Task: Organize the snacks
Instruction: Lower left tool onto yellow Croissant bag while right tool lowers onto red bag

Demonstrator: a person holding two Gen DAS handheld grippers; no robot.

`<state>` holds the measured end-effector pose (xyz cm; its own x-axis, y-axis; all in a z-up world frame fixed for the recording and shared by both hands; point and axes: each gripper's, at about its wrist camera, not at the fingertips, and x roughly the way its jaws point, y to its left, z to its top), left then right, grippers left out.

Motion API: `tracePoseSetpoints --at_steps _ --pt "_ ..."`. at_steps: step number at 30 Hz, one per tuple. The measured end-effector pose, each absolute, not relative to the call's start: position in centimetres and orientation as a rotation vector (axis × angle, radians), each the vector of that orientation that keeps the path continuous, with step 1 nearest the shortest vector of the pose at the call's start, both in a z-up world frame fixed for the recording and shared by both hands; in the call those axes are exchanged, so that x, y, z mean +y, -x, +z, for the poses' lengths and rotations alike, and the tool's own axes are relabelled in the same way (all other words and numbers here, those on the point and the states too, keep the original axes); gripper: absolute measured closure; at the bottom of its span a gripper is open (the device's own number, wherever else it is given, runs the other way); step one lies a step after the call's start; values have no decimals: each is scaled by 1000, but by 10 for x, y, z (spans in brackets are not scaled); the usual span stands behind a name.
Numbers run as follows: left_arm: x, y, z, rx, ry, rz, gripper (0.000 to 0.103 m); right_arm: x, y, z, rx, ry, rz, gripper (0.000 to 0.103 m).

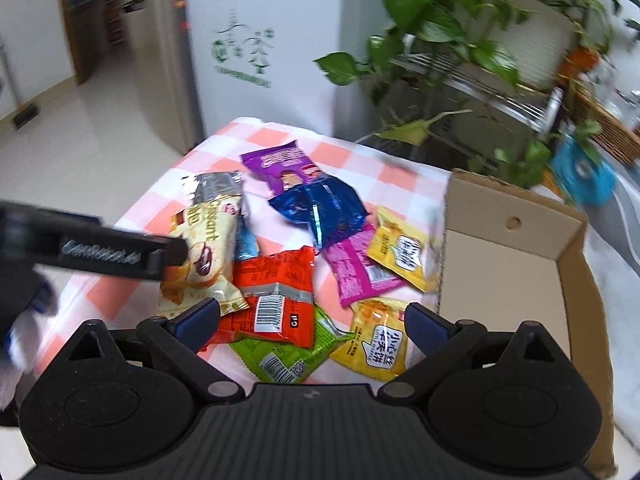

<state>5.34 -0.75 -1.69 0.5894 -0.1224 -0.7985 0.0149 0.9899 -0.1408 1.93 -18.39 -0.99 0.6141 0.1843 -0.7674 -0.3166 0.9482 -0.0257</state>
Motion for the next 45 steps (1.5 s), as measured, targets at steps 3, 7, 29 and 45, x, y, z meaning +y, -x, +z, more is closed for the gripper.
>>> tracePoseSetpoints --at_steps 3,7,29,45 --pt "-12 -61 -23 950 143 -91 3 -185 -21 -12 843 189 318 3" --pt "-16 -69 -33 966 149 -83 3 -186 -25 -17 848 162 365 10" --pt "19 -54 -45 971 230 -74 49 -165 -47 -51 907 157 495 31" --pt "37 -41 -45 957 146 -22 39 -142 -17 -56 1006 184 773 29"
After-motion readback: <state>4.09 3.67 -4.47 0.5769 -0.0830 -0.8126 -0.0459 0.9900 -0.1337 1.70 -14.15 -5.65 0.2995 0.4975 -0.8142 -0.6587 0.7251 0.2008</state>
